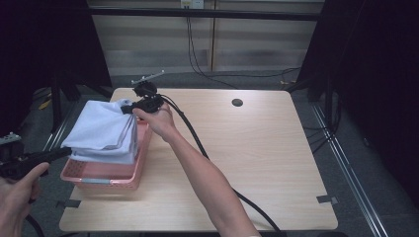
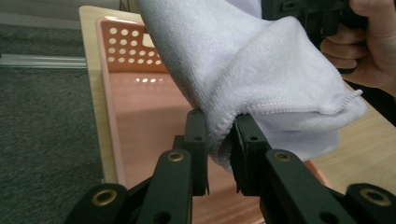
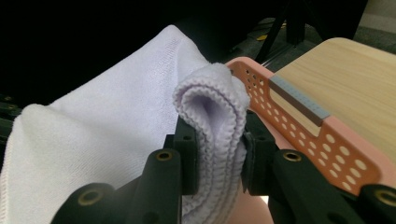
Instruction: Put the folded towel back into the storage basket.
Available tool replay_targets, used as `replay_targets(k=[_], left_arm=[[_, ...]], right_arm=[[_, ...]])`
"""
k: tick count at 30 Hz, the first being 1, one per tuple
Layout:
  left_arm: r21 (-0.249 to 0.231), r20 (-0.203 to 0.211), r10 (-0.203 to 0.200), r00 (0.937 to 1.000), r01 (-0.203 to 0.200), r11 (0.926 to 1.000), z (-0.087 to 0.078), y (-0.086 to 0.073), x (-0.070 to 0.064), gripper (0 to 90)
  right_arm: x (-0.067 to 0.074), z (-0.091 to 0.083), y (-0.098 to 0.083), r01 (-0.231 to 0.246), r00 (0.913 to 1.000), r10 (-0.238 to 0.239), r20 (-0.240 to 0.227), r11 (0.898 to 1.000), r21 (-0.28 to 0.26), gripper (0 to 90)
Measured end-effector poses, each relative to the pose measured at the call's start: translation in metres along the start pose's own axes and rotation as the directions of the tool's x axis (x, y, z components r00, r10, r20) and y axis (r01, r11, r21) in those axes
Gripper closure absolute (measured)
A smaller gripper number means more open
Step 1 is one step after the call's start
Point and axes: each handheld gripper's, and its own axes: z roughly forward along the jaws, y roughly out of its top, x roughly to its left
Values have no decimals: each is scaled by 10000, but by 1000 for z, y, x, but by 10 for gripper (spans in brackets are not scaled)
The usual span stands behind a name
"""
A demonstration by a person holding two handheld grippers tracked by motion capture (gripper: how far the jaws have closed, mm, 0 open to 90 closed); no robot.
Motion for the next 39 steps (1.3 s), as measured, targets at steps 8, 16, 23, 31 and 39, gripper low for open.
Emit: replay_targets(k=[8,16,23,31,39], left_arm=[[250,-277,-179,9995,186,9995,4,-10,7,783],[664,-490,-244,9985,276,9974,17,-18,11,781],[990,-620,-102,9980,163,9950,24,-21,12,778],[1452,-1183,-58,9930,231,9891,34,-30,14,664],[1198,-962,234,9951,-118,9927,32,-23,0,499]], right_arm=[[-4,16,-12,-162,9999,162,-19,9998,149,717],[-10,24,-25,-299,9994,292,195,9989,357,715],[-17,29,-38,-491,9984,481,296,9981,360,709],[-21,39,-51,-598,9967,567,581,9968,528,589],[-26,29,-45,-475,9972,459,592,9986,249,399]])
